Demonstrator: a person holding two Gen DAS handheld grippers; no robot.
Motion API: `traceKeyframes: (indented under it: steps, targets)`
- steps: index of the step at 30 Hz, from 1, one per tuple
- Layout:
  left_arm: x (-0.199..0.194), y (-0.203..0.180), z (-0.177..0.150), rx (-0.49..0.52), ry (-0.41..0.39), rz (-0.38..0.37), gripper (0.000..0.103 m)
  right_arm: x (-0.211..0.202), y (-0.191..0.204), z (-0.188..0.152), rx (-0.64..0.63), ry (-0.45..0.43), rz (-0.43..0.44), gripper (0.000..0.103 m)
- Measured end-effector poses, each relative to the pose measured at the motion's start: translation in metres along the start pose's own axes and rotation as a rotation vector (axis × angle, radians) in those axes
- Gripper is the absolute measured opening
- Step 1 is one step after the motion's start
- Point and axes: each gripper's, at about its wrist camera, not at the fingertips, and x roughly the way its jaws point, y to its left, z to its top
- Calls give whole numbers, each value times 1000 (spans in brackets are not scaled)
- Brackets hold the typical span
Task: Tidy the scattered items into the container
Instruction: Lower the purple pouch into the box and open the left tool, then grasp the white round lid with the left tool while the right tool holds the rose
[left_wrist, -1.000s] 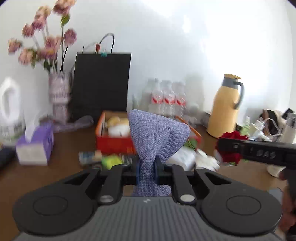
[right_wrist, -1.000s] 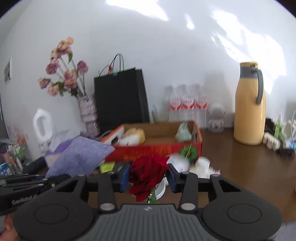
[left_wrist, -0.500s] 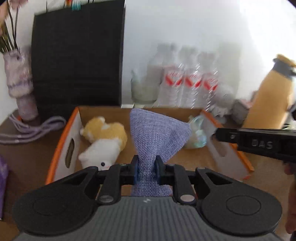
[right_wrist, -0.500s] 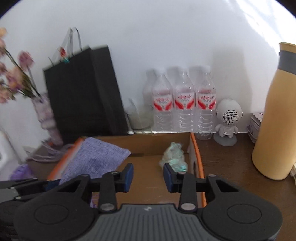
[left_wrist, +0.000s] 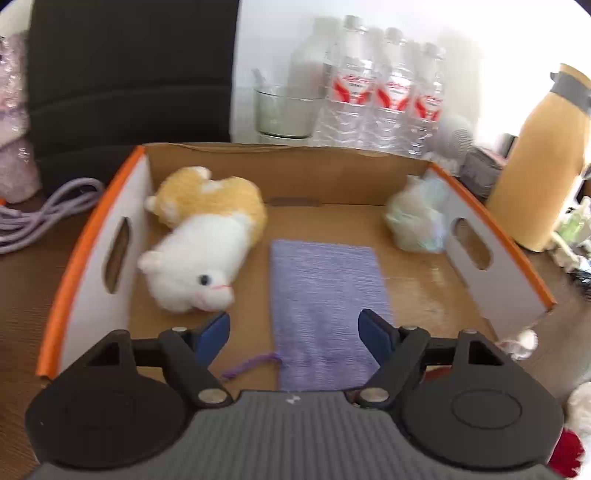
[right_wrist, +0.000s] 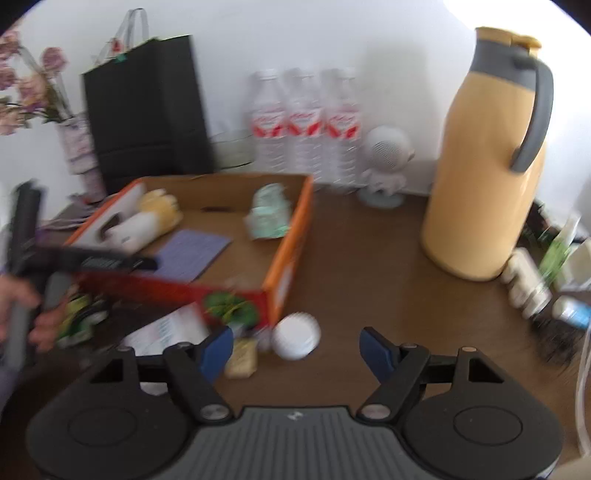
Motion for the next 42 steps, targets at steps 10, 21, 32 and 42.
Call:
traceKeyframes:
  steps: [10,21,32,42]
  targets:
    - [-97,-21,-6,53,-190,-46,88,30,51,-55,-75,110,50,38]
    - [-166,-115,-163,633,-305,-272,97,3,42,-57,211,56,337,37]
    - [-165,-112,-178,648,-226,-237,40,-18,83,-69,162,65,420,35]
    - [-168,-84,-181,425,-109,-294,40,-34,116,-94,122,-45,332,32]
